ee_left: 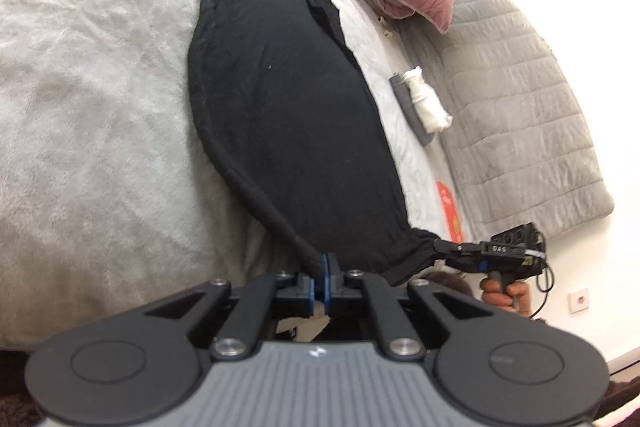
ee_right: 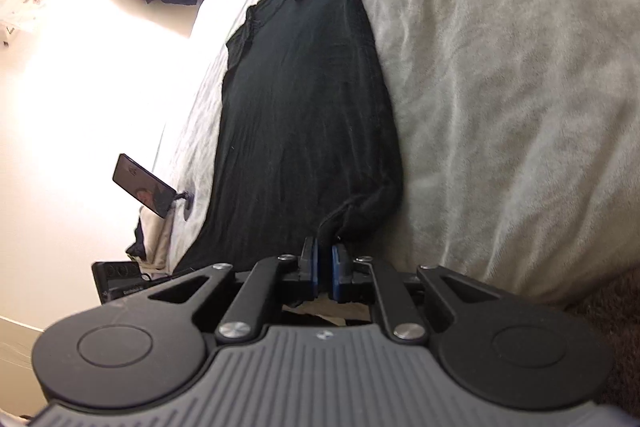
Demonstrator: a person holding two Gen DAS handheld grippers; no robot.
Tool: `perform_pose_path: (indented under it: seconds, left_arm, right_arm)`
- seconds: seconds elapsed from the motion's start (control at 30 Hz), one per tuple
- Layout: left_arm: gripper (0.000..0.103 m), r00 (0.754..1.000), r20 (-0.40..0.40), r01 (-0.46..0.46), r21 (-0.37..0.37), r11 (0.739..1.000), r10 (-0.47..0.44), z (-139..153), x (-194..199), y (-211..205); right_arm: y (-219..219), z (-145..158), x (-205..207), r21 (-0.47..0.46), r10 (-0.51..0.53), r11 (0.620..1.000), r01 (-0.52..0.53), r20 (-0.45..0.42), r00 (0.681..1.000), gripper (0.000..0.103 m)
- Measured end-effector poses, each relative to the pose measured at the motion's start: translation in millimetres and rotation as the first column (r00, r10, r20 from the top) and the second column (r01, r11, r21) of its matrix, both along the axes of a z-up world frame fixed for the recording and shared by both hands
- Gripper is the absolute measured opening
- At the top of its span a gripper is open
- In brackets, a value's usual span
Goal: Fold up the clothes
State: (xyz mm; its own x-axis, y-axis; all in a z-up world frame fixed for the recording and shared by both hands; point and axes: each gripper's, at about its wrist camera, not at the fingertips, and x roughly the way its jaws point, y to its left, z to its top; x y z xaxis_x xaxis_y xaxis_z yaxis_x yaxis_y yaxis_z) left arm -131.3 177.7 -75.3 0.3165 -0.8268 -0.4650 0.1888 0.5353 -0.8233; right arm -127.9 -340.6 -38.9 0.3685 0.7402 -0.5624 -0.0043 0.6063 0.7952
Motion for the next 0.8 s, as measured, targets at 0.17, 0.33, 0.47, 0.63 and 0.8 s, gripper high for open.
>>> perform_pose_path:
  seconds: [0.17,0.33,0.47,0.63,0.8]
  left_arm:
    - [0.004,0.99,-0.01,-0.142,-0.107,0.984,0.142,2.3,26.5,10.6]
    - [0.004,0.96,0.01,-0.279,-0.075,0.957,0.28,6.4,69.8,17.2]
    - [0.004,0.942,0.04,-0.332,0.009,0.943,0.332,9.4,106.6,9.8]
    - [0.004,0.933,0.053,-0.359,0.052,0.932,0.357,3.4,136.1,9.4]
    - [0.004,0.923,0.05,-0.384,0.049,0.922,0.382,-13.2,144.5,16.3]
  right_arm:
    - [-1.2,9.5,36.3,0.053,-0.056,0.997,0.054,0.033,0.998,0.009]
    - [-0.6,6.3,86.3,0.051,-0.12,0.992,0.118,0.046,0.992,0.009]
    - [0.5,-3.2,125.0,0.064,-0.166,0.984,0.164,0.041,0.985,0.009]
    - [1.5,-18.7,158.2,0.05,-0.192,0.98,0.191,0.028,0.981,0.009]
    - [-7.7,-38.4,168.0,0.065,-0.225,0.973,0.223,0.021,0.974,0.01]
